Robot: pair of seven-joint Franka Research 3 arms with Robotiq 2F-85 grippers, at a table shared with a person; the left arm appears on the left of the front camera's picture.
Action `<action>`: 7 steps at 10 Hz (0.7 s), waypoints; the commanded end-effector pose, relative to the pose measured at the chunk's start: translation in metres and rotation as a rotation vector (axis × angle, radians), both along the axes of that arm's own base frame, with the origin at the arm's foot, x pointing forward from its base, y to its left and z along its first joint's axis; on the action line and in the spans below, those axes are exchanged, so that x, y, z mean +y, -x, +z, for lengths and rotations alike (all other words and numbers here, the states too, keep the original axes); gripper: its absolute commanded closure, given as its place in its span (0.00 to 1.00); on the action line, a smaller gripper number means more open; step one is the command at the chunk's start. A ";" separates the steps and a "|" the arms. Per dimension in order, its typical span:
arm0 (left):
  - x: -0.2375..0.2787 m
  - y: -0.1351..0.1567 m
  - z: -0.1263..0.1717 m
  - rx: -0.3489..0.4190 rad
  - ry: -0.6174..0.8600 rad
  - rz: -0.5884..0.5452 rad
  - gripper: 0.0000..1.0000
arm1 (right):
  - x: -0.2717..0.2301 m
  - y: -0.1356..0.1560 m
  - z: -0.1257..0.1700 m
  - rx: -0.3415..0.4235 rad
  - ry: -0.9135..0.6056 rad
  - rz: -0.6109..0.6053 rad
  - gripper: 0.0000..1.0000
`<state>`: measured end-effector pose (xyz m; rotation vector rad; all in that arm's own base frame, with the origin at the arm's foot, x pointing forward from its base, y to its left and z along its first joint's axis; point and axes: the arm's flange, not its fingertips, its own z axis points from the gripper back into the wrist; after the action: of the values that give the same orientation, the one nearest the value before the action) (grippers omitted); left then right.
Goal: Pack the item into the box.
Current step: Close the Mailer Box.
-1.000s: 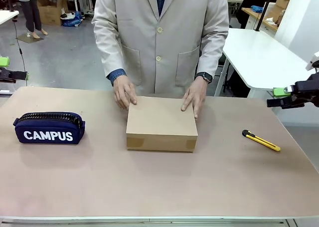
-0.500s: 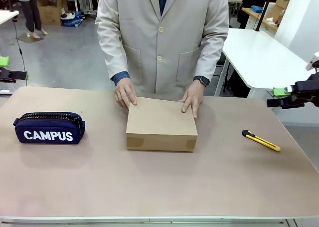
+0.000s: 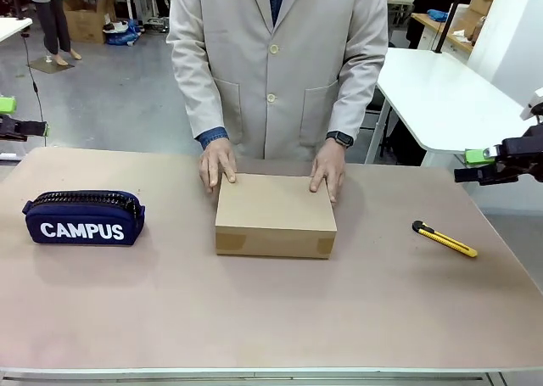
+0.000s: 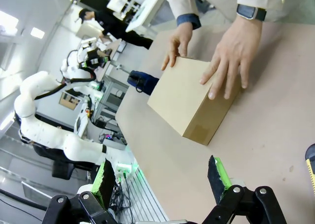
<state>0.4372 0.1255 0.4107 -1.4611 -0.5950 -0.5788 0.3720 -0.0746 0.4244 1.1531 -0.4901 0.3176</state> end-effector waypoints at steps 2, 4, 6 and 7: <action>-0.001 0.001 0.003 0.005 -0.011 -0.001 0.00 | -0.001 0.004 0.004 0.020 -0.001 -0.004 0.00; -0.001 0.001 0.003 0.005 -0.011 -0.001 0.00 | -0.001 0.004 0.004 0.020 -0.001 -0.004 0.00; -0.001 0.001 0.003 0.005 -0.011 -0.001 0.00 | -0.001 0.004 0.004 0.020 -0.001 -0.004 0.00; -0.001 0.001 0.003 0.005 -0.011 -0.001 0.00 | -0.001 0.004 0.004 0.020 -0.001 -0.004 0.00</action>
<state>0.4372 0.1255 0.4107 -1.4611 -0.5950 -0.5788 0.3720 -0.0746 0.4243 1.1532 -0.4900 0.3175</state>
